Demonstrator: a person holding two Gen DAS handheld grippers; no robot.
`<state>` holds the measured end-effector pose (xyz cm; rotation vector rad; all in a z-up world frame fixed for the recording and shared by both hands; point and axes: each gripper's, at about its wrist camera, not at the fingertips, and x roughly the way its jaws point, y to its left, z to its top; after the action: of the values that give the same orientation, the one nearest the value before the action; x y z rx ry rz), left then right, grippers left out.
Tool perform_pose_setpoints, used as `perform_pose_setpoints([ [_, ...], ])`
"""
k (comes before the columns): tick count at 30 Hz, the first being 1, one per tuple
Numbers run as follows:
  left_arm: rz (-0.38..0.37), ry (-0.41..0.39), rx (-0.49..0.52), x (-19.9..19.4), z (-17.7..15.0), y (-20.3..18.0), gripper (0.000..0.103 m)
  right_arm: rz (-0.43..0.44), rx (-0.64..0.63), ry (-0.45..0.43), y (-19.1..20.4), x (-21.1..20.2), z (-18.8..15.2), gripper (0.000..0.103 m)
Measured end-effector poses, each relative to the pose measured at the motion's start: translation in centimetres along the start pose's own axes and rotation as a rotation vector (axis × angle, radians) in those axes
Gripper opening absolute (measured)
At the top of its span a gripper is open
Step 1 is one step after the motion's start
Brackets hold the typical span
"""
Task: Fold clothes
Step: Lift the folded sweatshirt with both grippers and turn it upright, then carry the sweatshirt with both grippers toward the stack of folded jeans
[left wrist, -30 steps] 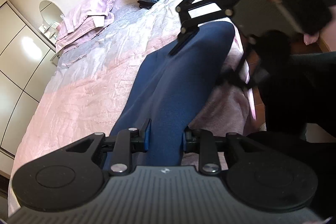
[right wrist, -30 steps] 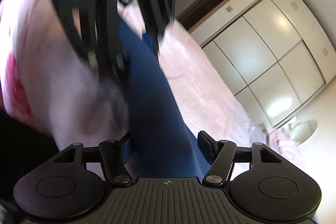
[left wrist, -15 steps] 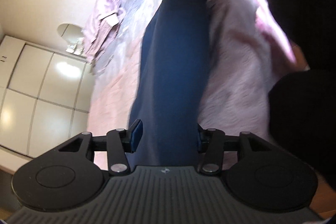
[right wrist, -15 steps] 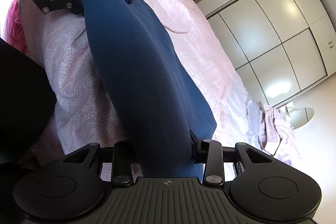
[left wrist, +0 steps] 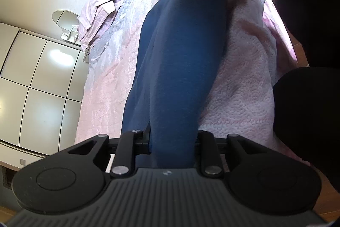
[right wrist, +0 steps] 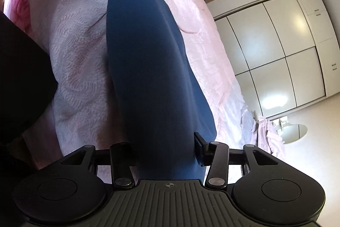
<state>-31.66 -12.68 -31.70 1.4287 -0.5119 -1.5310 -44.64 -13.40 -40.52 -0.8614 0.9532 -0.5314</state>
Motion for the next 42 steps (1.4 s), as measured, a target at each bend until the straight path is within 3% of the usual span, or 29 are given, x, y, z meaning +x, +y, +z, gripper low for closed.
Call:
perform_pose_setpoints([
  [4,0.002,0.0,0.003,-0.7,-0.4,-0.4,0.021,0.026,0.013,-0.012,-0.5,0.4,0.0,0.045],
  [6,0.001,-0.008,0.012,-0.8,-0.5,-0.3,0.021,0.04,0.063,-0.014,-1.3,0.1,-0.2,0.037],
  [19,0.124,-0.091,0.103,-3.4,1.0,5.1,0.019,-0.061,0.106,-0.027,-5.7,-6.4,1.9,0.033],
  [27,0.167,-0.195,0.146,-3.7,5.0,7.3,0.019,-0.142,0.129,0.041,-9.8,-10.1,-0.6,0.033],
  [42,0.092,-0.404,0.217,-2.8,13.4,5.4,0.019,-0.209,0.184,0.279,-10.6,-16.5,-7.1,0.033],
])
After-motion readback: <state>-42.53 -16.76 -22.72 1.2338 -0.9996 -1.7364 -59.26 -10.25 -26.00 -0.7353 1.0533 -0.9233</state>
